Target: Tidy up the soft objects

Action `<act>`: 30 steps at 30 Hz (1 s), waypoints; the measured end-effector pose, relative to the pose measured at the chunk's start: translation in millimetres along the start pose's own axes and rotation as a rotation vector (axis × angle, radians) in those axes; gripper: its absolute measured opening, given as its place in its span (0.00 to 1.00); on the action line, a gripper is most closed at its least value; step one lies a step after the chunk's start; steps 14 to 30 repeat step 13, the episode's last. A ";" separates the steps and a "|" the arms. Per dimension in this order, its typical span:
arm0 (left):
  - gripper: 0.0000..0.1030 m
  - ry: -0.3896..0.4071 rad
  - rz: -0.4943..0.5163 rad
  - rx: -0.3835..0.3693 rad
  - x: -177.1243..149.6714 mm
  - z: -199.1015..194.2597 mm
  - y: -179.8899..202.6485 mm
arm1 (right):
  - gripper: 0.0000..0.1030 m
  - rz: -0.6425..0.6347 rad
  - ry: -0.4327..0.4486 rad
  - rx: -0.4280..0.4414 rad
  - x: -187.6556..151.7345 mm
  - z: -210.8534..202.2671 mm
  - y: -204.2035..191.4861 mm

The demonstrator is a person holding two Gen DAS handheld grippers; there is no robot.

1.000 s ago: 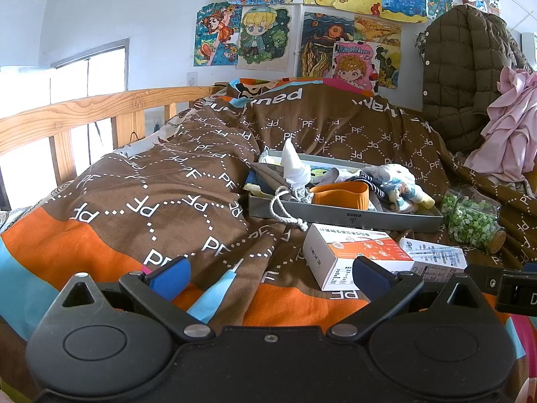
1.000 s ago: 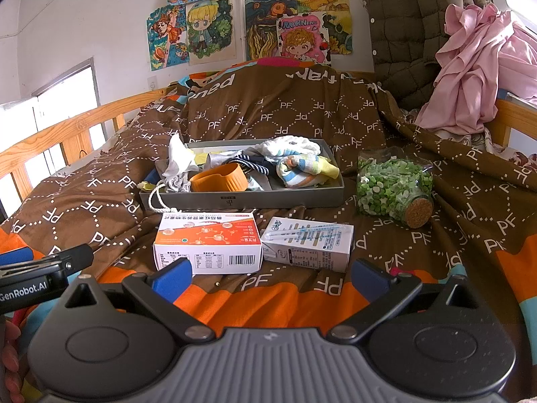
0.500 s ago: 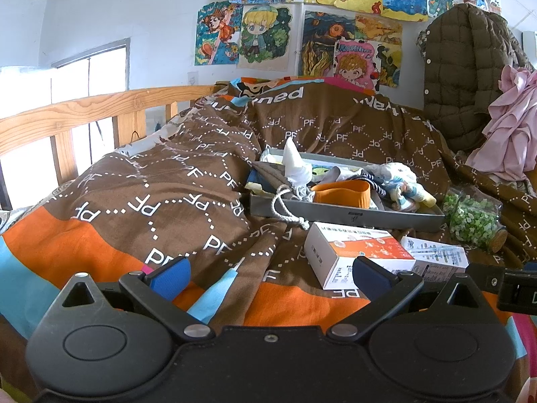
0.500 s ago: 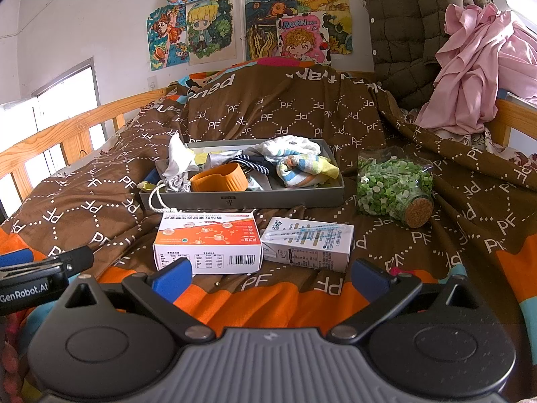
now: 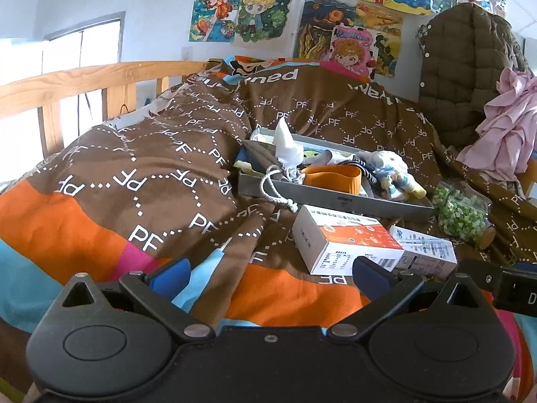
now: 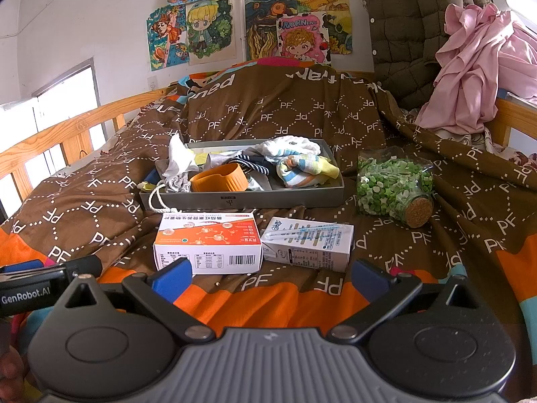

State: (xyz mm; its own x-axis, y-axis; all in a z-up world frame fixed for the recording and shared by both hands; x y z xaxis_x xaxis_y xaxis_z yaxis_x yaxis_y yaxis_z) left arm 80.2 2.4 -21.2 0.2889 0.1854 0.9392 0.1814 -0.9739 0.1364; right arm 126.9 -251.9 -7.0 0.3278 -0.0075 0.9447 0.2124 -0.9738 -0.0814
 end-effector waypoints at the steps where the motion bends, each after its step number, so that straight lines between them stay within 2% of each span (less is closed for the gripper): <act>1: 0.99 0.001 0.003 -0.002 1.5 1.1 3.0 | 1.00 0.000 0.000 0.000 0.0 -0.1 0.0; 30: 0.99 0.012 0.003 -0.003 3.6 -0.2 6.1 | 1.00 0.000 -0.002 0.000 0.4 -0.2 0.0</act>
Point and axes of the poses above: each gripper's, at about its wrist camera, not at the fingertips, and z roughly the way its jaws point, y to its right, x to its top, the point moved 1 cm from there along z, roughly the way its jaws point, and after that the axes turned 11 degrees about y, right-handed, at the moved point
